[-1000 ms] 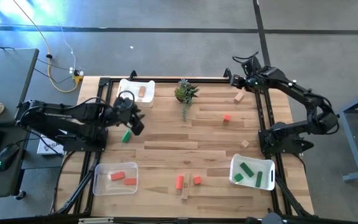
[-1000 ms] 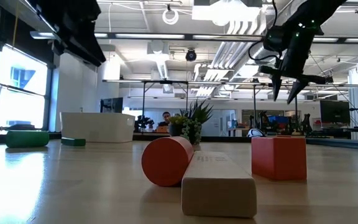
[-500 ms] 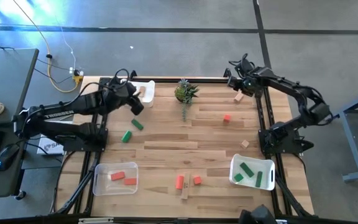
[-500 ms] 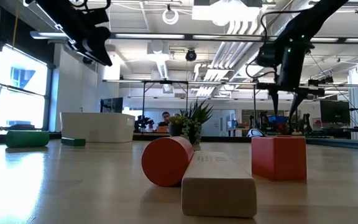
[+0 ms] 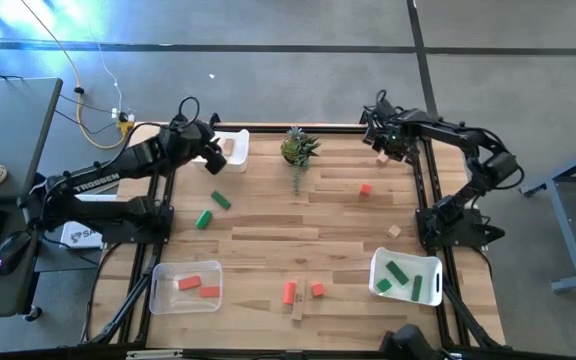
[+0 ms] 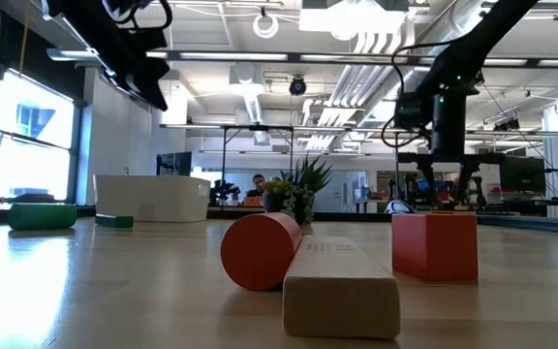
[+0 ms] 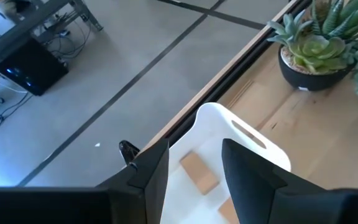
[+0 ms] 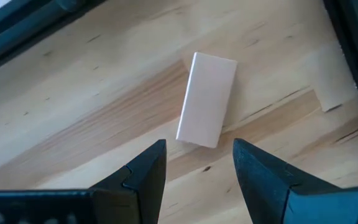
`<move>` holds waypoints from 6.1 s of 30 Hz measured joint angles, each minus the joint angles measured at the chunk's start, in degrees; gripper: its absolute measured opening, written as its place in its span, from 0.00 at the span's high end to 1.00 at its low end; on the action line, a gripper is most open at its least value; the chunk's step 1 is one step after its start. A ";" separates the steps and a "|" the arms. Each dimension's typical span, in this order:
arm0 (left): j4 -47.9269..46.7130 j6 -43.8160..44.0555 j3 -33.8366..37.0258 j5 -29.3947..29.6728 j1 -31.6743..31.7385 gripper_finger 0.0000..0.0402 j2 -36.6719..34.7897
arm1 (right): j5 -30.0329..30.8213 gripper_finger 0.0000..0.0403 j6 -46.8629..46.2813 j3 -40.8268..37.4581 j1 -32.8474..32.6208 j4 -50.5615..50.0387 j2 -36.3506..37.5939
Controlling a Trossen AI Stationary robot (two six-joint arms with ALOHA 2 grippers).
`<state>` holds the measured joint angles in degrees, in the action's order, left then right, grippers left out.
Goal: Sort & place blocks by color
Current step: Put the brown block into the top white bin
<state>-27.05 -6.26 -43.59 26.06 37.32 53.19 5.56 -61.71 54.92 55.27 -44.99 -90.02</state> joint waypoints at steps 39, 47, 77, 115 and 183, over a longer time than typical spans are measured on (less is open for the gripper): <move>0.00 -3.39 0.00 -5.98 5.05 0.66 0.04 | -1.21 0.78 5.26 0.50 -0.74 1.41 -9.57; -0.09 9.20 0.00 -12.16 5.05 0.66 0.04 | -11.83 0.78 16.50 5.95 -4.82 -0.24 -9.74; -0.11 56.88 0.00 -28.80 5.00 0.66 0.04 | -5.32 0.78 61.98 40.99 -27.86 -7.93 -9.70; 14.87 61.20 -0.04 -34.49 -16.82 0.66 9.23 | 11.08 0.78 76.98 41.75 -56.12 0.21 -17.23; 19.25 45.95 0.00 -24.54 -14.26 0.91 17.25 | 19.97 0.41 72.69 41.72 -54.93 6.67 -17.98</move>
<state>-7.80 39.69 -43.59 1.52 23.06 70.43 25.53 10.98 96.64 0.34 -38.33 -108.01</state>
